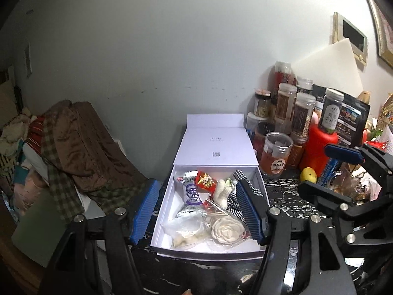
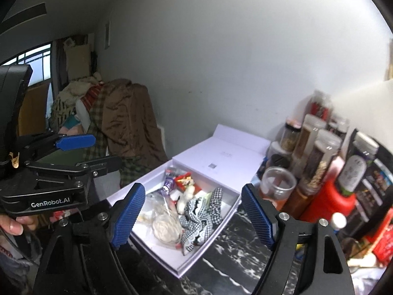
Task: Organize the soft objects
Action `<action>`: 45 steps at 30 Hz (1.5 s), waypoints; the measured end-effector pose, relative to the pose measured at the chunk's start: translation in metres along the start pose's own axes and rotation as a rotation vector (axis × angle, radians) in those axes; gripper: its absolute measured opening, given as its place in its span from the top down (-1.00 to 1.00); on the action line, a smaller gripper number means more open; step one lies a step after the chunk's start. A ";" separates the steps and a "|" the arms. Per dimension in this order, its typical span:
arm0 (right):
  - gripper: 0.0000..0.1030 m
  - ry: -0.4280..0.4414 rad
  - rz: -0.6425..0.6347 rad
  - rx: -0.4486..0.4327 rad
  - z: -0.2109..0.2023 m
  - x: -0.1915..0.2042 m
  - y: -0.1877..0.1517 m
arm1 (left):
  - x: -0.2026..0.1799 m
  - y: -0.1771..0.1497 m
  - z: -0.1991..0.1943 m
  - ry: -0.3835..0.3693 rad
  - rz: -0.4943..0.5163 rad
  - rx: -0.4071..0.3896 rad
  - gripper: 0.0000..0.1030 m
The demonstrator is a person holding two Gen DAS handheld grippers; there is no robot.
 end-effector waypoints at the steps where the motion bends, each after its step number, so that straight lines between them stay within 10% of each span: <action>1: -0.73 -0.010 -0.002 -0.006 -0.006 0.000 0.002 | -0.002 0.001 -0.006 -0.001 0.001 -0.007 -0.26; 23: -0.84 -0.143 0.089 -0.015 -0.104 0.001 -0.021 | -0.027 -0.015 -0.097 -0.017 -0.001 -0.072 -0.27; 45: -0.84 -0.193 0.140 0.096 -0.117 0.009 -0.081 | -0.049 -0.073 -0.088 -0.075 -0.031 0.063 -0.27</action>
Point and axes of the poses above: each gripper's, at about its wrist camera, not at the fingertips, and z roughly the way its jaws point, x to its left, y to its top, the point moved 5 cm from there along z, roughly the way its jaws point, and after that the axes turned 9 degrees about -x, right-handed, at the moved point
